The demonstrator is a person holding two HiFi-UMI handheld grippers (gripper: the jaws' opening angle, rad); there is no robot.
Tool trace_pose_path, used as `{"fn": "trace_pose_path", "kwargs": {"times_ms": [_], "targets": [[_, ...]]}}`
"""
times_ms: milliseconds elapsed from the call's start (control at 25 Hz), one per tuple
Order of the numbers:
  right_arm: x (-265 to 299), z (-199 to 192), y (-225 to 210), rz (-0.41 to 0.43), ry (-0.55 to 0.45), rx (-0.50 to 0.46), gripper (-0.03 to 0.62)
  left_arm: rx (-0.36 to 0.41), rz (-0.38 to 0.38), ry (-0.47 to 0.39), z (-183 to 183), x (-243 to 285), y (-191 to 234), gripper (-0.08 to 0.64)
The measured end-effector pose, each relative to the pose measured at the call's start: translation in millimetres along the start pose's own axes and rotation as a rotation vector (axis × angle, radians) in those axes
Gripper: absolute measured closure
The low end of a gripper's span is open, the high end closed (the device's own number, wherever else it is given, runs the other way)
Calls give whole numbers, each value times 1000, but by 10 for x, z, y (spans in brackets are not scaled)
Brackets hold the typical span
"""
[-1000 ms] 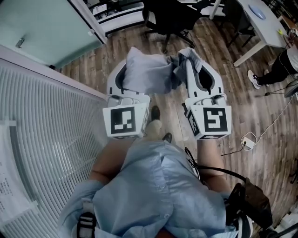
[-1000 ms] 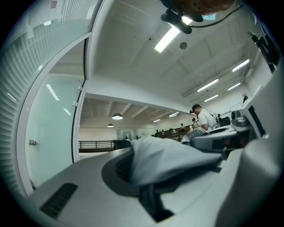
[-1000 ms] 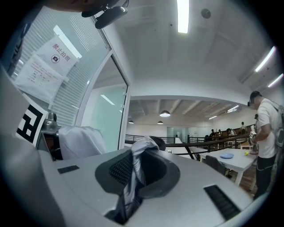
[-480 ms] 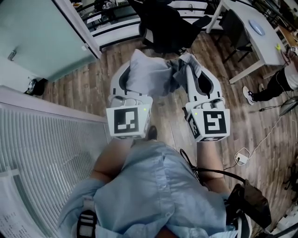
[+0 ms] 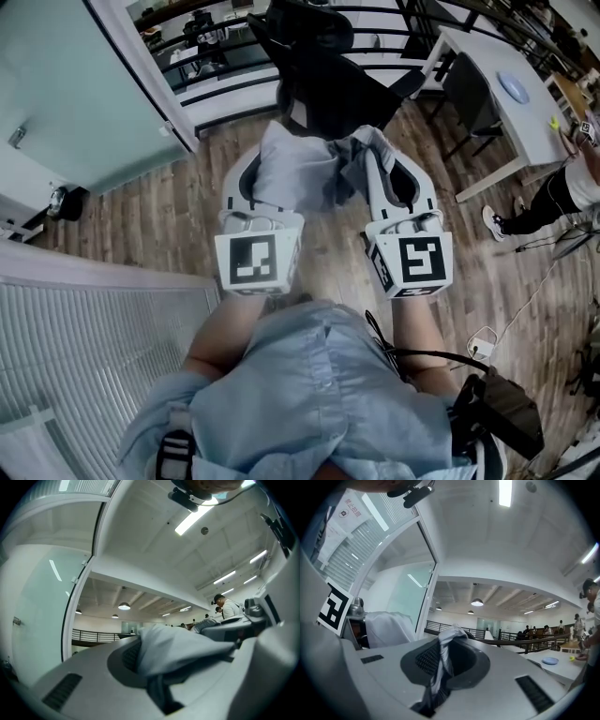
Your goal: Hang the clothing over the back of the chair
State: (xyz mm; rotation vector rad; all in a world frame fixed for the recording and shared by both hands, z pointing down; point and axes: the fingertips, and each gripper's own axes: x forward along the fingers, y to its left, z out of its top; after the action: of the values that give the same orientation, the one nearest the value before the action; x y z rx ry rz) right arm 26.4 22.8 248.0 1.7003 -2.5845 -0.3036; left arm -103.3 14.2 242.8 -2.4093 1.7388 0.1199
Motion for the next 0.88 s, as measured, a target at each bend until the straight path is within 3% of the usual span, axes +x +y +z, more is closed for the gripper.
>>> {"fn": "trace_pose_path", "kwargs": {"times_ms": [360,880], "targets": [[441,-133,-288,24,3,-4,557,31,18,31,-219,488,92,537],[1399,-322,-1137,129,-12,59,557,80,104,73,-318,1755,44,537]]}}
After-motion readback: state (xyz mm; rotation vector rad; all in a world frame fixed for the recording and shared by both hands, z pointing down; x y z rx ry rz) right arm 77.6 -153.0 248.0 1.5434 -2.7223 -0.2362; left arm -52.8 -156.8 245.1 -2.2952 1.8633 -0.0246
